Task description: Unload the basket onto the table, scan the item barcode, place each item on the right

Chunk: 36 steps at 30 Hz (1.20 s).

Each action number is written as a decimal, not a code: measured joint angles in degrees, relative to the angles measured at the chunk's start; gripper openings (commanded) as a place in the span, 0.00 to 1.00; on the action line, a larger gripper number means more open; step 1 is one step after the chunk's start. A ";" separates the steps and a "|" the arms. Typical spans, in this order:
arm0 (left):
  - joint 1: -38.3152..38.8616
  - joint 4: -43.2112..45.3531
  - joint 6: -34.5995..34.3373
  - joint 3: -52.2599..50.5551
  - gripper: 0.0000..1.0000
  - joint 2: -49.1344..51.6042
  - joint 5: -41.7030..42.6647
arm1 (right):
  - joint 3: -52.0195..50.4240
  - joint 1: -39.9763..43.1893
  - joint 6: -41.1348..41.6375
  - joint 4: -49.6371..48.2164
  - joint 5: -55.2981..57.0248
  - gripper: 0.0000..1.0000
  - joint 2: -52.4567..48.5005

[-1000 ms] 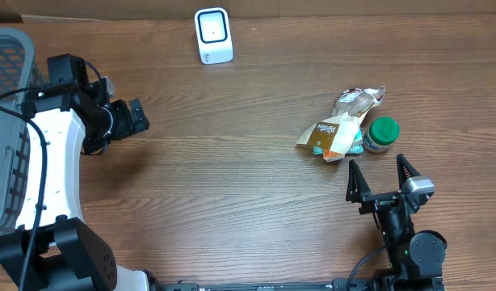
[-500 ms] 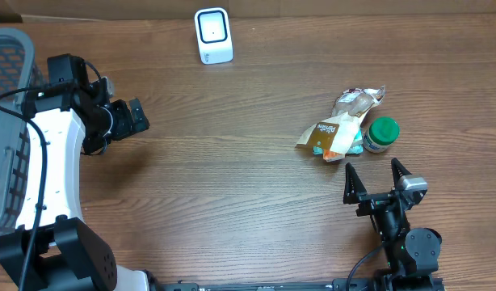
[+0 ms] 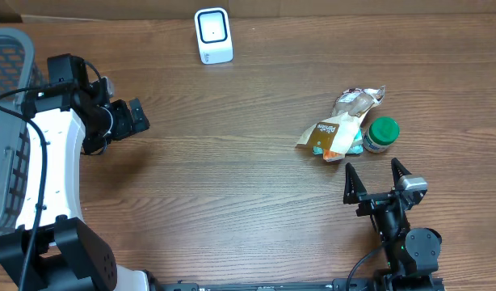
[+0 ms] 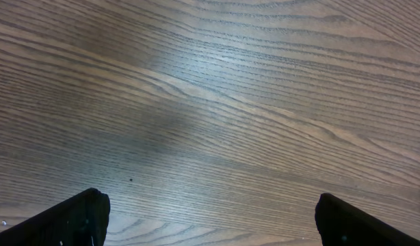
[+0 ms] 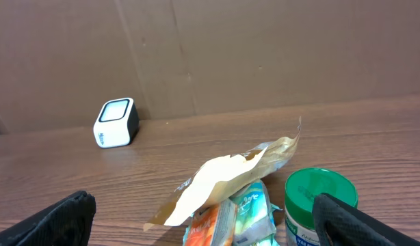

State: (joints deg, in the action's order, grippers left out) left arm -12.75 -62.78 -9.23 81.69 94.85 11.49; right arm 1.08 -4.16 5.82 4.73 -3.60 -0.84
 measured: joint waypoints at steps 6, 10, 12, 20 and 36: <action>0.00 0.00 0.00 0.00 0.99 0.00 0.00 | 0.00 0.00 -0.02 0.00 0.00 1.00 0.00; 0.00 0.00 0.00 0.00 1.00 0.00 0.00 | 0.00 0.00 -0.02 0.00 0.02 1.00 0.00; 0.00 0.00 0.00 0.00 1.00 -0.02 0.00 | 0.00 0.00 0.00 0.00 0.02 1.00 0.00; 0.66 0.00 0.00 -0.17 1.00 -6.16 -0.24 | 0.00 0.00 0.00 0.02 0.00 1.00 0.00; 11.41 35.89 4.44 -30.12 1.00 -44.63 -8.07 | 0.00 0.00 0.00 0.00 0.00 1.00 0.00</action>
State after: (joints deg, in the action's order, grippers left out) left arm -1.34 -26.89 -4.80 51.57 50.22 3.42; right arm 1.08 -4.16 5.82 4.73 -3.60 -0.84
